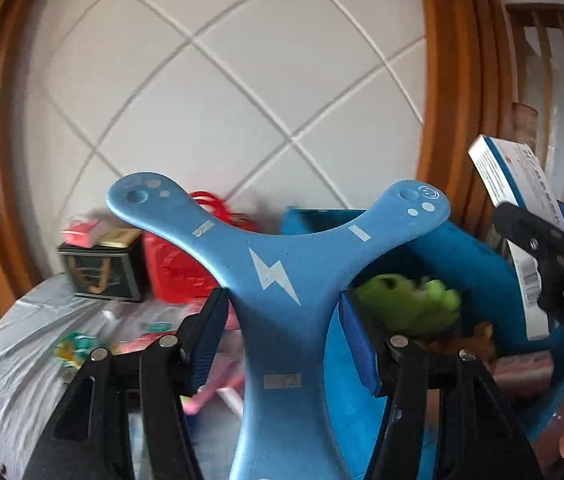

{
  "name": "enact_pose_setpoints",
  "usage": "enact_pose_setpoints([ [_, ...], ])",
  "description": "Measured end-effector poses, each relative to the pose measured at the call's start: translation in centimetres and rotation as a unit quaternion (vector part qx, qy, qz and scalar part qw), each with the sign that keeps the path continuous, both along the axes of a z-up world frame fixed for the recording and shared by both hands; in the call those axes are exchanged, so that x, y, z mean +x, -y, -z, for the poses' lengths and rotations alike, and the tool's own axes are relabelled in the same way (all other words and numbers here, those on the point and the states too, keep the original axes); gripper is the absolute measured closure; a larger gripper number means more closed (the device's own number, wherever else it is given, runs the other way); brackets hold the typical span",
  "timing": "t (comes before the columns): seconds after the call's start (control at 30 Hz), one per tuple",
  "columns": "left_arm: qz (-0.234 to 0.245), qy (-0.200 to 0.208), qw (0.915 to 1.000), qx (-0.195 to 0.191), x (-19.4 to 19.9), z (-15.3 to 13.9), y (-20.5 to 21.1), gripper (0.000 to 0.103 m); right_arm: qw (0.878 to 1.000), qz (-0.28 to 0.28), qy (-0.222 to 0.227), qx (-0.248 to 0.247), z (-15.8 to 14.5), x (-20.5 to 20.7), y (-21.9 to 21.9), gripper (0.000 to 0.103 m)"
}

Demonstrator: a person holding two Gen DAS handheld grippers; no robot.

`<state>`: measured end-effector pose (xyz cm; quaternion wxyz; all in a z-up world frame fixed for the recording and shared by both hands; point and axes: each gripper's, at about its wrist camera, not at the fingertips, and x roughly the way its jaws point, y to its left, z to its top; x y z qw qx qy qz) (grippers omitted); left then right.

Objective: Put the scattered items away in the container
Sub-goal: 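Carry the boomerang and paracetamol box over the blue crate and release both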

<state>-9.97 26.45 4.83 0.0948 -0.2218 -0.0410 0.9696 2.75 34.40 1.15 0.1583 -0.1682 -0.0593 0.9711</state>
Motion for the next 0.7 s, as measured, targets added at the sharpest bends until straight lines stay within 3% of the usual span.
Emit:
enact_pose_setpoints([
  [0.13, 0.038, 0.054, 0.9978, 0.004, -3.3, -0.8, -8.5, 0.046, 0.999, 0.018, 0.035, 0.014, 0.1, -0.9, -8.9, 0.031],
  [0.27, 0.045, 0.12, 0.9904, -0.053, -7.1, 0.2, -16.2, 0.046, 0.996, 0.024, 0.088, 0.013, 2.4, -2.9, -16.1, 0.031],
  [0.37, 0.049, 0.191, 0.9767, -0.086, -10.0, 2.7, -19.8, 0.046, 0.993, 0.027, 0.113, -0.002, 4.3, -4.3, -20.0, 0.031],
  [0.5, 0.056, 0.283, 0.9501, -0.117, -12.6, 7.5, -22.8, 0.046, 0.988, 0.006, 0.155, -0.02, 6.6, -6.9, -22.7, 0.031],
  [0.57, 0.063, 0.314, 0.9383, -0.131, -12.9, 9.7, -23.7, 0.046, 0.985, -0.005, 0.173, -0.013, 7.5, -7.9, -23.1, 0.031],
  [0.7, 0.059, 0.341, 0.9285, -0.134, -13.2, 11.2, -24.0, 0.046, 0.975, -0.037, 0.215, -0.03, 9.1, -9.9, -23.2, 0.031],
])
